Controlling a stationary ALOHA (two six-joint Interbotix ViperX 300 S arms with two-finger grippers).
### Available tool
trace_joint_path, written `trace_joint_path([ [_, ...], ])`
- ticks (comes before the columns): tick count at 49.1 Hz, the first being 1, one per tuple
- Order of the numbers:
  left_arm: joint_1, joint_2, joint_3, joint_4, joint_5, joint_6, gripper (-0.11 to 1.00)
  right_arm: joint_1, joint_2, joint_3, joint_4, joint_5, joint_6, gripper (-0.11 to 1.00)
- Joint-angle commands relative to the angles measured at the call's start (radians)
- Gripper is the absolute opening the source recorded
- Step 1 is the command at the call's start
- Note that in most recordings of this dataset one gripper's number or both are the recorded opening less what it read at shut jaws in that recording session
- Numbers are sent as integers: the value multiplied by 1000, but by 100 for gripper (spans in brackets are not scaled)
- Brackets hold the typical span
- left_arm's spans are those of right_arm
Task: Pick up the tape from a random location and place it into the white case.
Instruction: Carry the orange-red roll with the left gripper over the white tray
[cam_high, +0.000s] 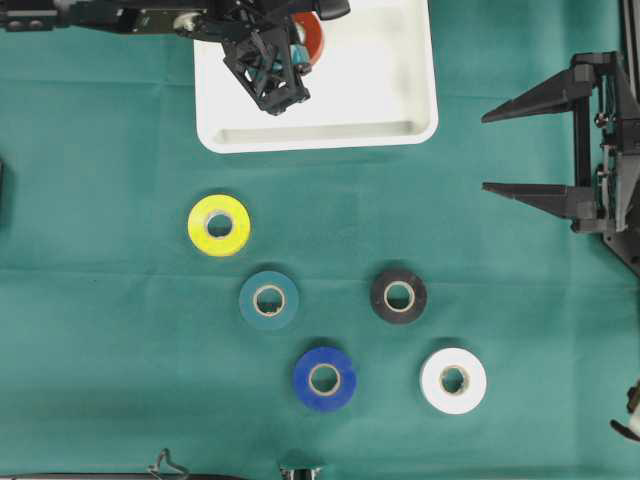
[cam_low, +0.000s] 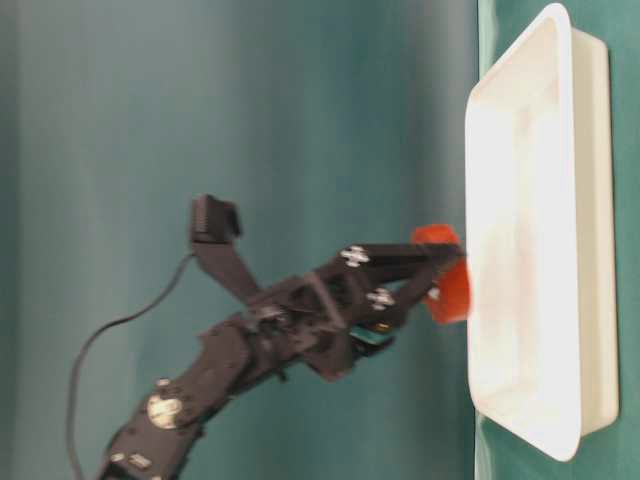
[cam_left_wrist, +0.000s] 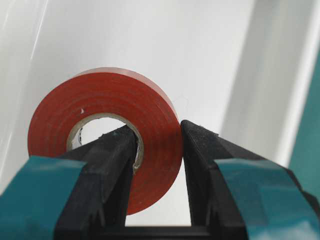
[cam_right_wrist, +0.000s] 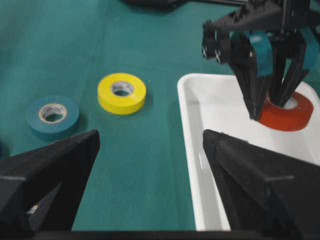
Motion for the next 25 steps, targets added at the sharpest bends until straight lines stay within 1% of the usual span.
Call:
trace_joint_path([
  [1, -3, 3, -8, -5, -26, 2, 23, -2, 5, -25, -2, -3, 0, 93],
  [10, -3, 41, -6, -6, -58, -2, 23, 0, 5, -23, -3, -3, 0, 93],
  [15, -3, 55, -8, -8, -72, -14, 23, -2, 6, -23, -3, -3, 0, 93],
  [25, -5, 75, -12, -8, -75, -21, 23, -2, 8, -23, -3, -3, 0, 93],
])
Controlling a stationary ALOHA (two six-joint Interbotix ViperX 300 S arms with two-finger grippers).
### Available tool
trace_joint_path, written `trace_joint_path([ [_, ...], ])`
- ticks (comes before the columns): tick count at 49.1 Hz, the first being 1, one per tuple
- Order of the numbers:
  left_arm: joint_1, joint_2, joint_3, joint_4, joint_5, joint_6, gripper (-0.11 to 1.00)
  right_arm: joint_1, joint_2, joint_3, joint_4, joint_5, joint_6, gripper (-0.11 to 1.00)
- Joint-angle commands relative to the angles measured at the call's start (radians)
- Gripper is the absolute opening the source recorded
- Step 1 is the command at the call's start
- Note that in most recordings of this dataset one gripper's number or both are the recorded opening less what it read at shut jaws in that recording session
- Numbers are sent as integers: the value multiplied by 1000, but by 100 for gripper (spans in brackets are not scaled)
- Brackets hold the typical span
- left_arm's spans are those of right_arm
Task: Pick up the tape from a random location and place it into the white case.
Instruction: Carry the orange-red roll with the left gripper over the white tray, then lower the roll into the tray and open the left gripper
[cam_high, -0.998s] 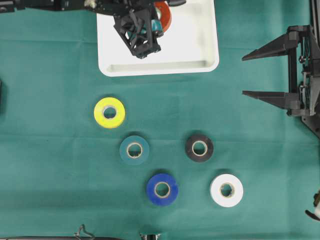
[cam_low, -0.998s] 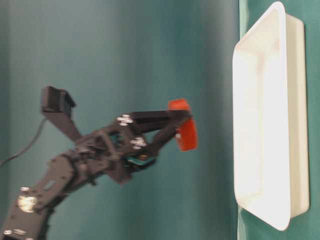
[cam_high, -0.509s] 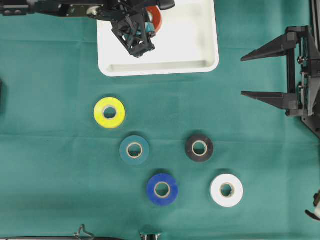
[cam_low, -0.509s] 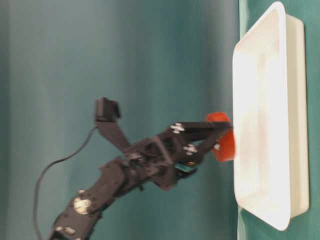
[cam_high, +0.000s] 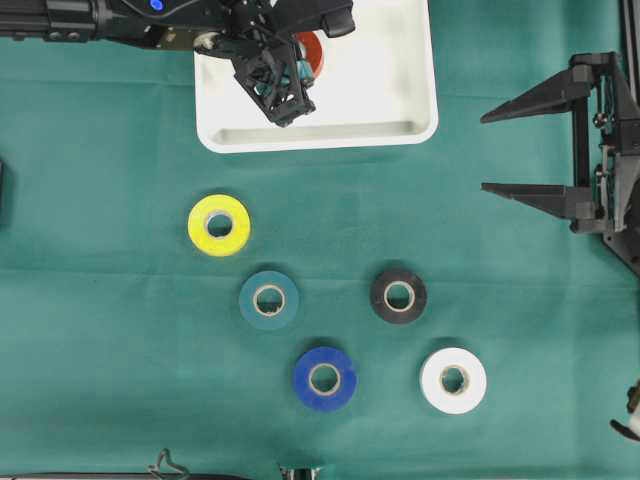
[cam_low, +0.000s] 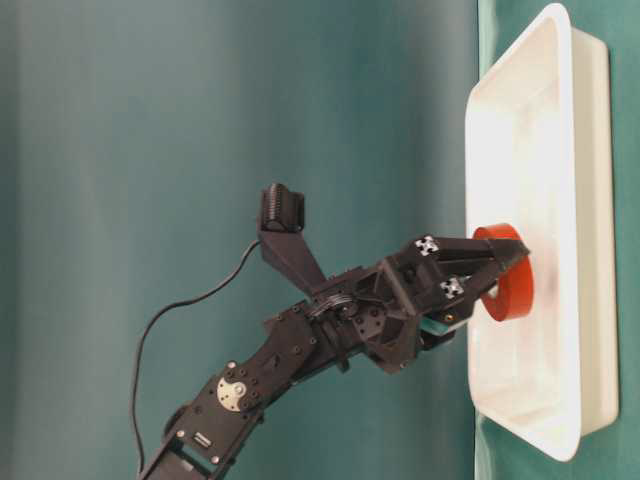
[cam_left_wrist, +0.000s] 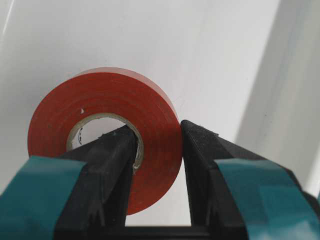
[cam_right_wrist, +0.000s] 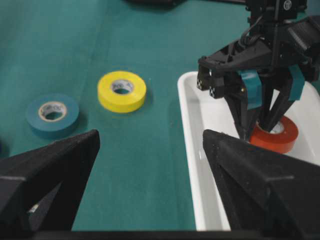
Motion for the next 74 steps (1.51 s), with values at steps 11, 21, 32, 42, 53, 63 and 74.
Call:
trace_joint_path([
  [11, -2, -14, -18, -2, -8, 8, 23, 0, 5, -25, -2, -5, -2, 93],
  [21, -8, -11, -25, -2, -8, 11, 23, 0, 5, -25, -3, -6, -2, 93],
  [32, -28, -9, -29, 0, -46, 57, 50, -2, 5, -25, -2, -3, -2, 93],
  [42, -25, -12, -23, 0, -61, 67, 98, -2, 5, -23, -3, -3, 0, 93],
  [53, -25, -14, -20, 0, -58, 67, 99, -2, 6, -23, -3, -3, -2, 93],
  [63, -25, -17, -20, 0, -57, 67, 99, -2, 6, -25, -2, -3, 0, 93],
  [74, -25, -72, -40, 0, -8, 67, 99, 0, 6, -25, -2, -3, 0, 93],
])
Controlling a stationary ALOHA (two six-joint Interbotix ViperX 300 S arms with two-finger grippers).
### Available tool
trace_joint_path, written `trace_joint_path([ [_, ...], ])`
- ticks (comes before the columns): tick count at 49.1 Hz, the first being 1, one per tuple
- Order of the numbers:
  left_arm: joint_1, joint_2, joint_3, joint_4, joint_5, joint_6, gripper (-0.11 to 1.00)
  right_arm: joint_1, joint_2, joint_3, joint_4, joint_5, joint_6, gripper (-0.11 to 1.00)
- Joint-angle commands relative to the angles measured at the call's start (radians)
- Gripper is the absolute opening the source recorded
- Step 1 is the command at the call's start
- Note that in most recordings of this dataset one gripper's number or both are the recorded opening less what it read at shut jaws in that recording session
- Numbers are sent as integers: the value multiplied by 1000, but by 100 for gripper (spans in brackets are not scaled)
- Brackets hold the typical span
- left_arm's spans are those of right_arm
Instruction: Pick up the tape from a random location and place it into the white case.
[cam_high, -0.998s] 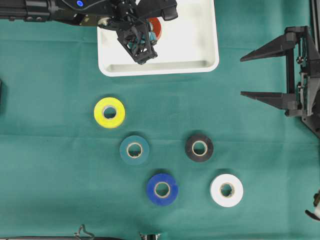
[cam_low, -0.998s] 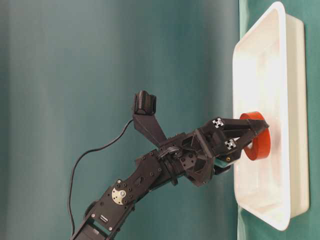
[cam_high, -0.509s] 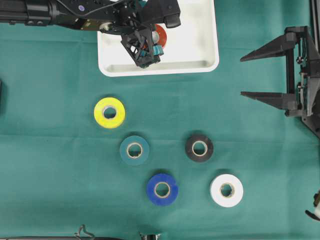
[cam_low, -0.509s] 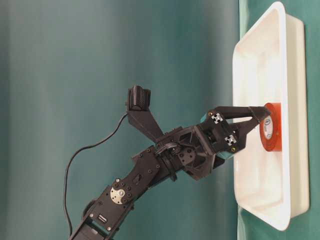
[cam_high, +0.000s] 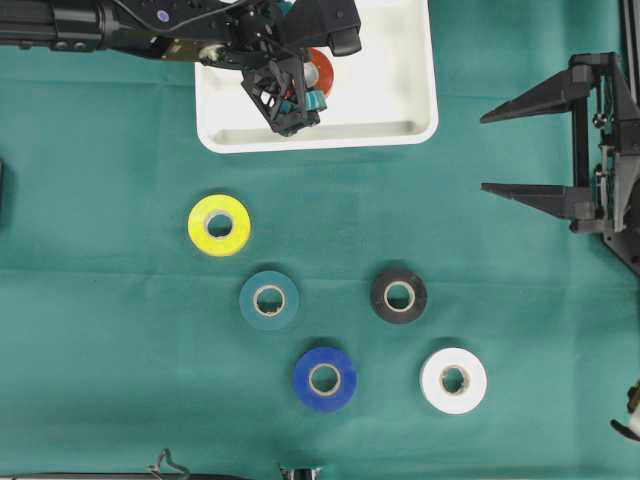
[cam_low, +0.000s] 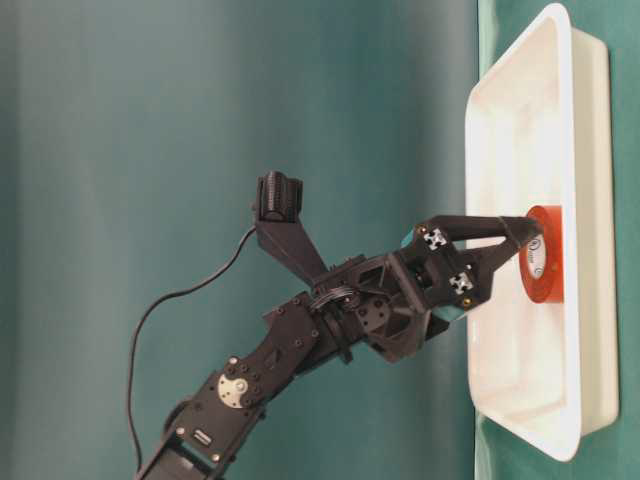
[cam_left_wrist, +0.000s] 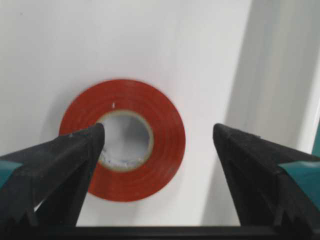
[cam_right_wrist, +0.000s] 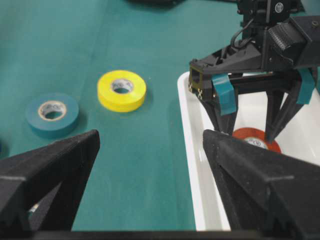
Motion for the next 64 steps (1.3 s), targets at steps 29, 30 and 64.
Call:
trace_joint_path([
  [29, -3, -242, -114, 5, 202, 5, 99, 0, 5, -28, -2, -3, 0, 93],
  [30, -3, -242, -114, 5, 202, 5, 99, 0, 5, -29, 0, -3, 0, 93],
  [64, -219, -252, -84, 3, 196, -5, 99, 0, 5, -31, -2, -3, 0, 93],
])
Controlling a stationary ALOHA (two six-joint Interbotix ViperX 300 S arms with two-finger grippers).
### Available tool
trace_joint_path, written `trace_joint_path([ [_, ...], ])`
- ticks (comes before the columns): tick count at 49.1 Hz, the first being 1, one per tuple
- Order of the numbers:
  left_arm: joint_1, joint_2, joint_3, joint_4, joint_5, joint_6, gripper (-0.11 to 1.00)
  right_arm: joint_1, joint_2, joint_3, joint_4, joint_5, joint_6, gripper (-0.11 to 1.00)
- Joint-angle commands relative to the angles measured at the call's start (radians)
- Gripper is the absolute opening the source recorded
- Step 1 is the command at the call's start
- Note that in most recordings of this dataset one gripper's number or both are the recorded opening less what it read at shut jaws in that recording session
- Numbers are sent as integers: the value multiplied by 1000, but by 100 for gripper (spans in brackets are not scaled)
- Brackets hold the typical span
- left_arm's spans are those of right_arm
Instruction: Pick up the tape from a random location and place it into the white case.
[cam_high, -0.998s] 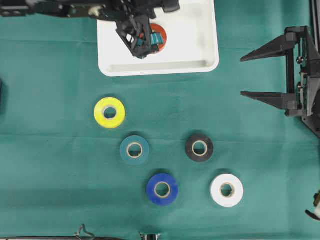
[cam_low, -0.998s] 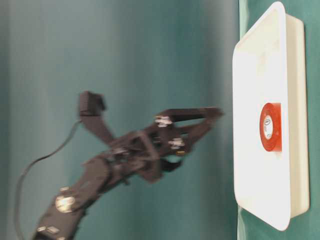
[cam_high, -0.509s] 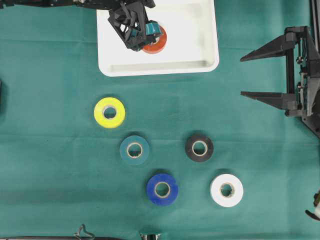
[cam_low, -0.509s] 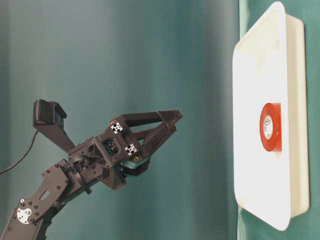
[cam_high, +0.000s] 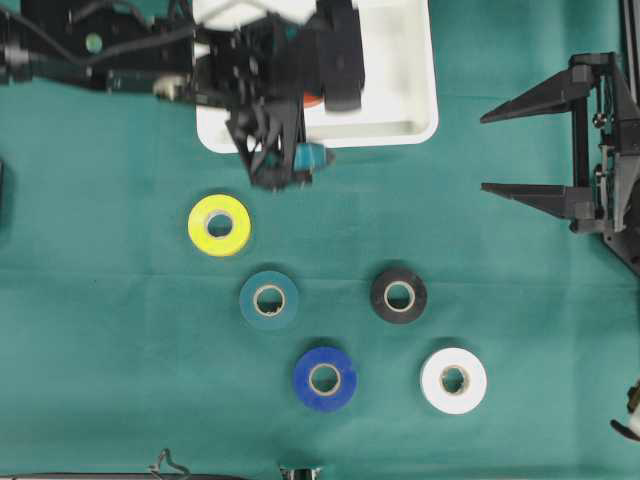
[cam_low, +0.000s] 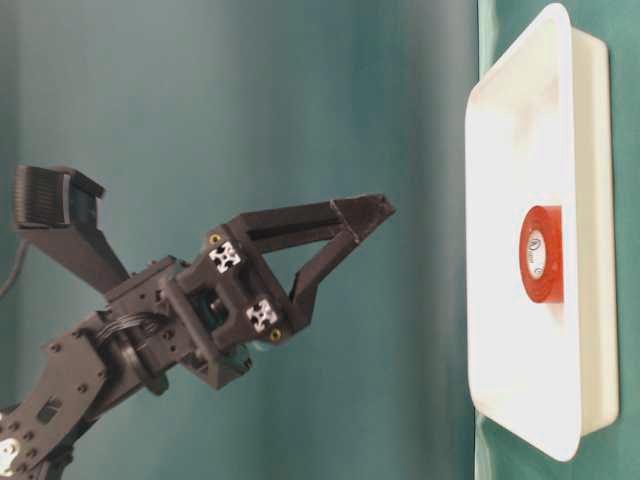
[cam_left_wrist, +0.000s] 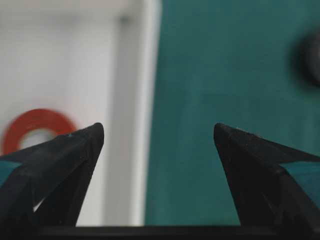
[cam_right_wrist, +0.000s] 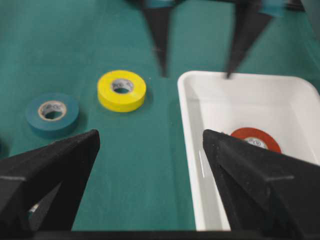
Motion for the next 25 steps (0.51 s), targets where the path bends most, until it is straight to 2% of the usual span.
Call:
trace_joint_path([
  [1, -15, -37, -11, 2, -5, -3, 99, 0, 5, -32, -2, -3, 0, 93],
  [12, -17, -80, 28, 2, -6, 5, 99, -2, 5, -32, 5, 2, 3, 93],
  [18, -17, -149, 89, 0, -32, 2, 99, 0, 3, -34, 5, 17, 11, 93],
  [25, -18, -244, 181, 0, -117, 2, 99, -2, -2, -34, 5, 15, 12, 93],
])
